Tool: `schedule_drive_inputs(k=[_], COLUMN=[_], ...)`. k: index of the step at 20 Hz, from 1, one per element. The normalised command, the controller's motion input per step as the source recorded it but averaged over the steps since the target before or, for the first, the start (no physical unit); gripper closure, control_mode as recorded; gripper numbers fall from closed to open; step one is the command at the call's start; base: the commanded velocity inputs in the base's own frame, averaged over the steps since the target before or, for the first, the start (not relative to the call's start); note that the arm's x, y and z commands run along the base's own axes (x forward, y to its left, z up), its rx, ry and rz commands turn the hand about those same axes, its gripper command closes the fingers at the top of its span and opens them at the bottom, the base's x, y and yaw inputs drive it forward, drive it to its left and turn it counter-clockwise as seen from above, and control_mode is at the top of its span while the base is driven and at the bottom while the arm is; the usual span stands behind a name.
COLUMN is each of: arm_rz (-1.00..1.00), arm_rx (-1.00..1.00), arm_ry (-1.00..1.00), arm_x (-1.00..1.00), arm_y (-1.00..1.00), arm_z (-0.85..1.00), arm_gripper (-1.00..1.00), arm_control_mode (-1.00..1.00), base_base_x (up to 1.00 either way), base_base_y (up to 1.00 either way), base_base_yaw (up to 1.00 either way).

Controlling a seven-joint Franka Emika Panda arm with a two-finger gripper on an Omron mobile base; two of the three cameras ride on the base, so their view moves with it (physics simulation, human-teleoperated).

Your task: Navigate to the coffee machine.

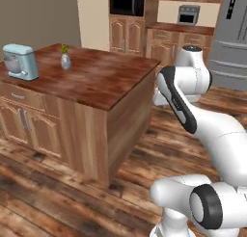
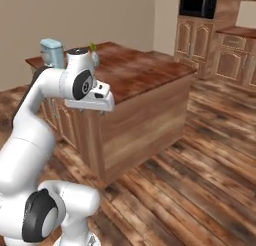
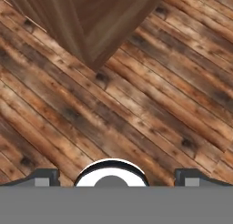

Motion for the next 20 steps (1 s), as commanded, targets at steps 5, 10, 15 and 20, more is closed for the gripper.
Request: schedule_drive_inputs(k=[5,10,15,20], arm_rz=[0.0,0.0,0.0,0.0], arm_rx=[0.0,0.0,0.0,0.0], arm_ry=[0.0,0.0,0.0,0.0], arm_x=[0.0,0.0,0.0,0.0], arm_y=[0.0,0.0,0.0,0.0], arm_z=[0.0,0.0,0.0,0.0], arm_gripper=[-1.0,-1.0,-1.0,-1.0], arm_control_mode=[1.0,1.0,1.0,1.0], base_base_x=[0.55,0.72,0.87,0.97], base_base_y=[-0.49,-0.47,-0.4,-0.12], base_base_yaw=[0.23,0.05,-0.09,-0.04])
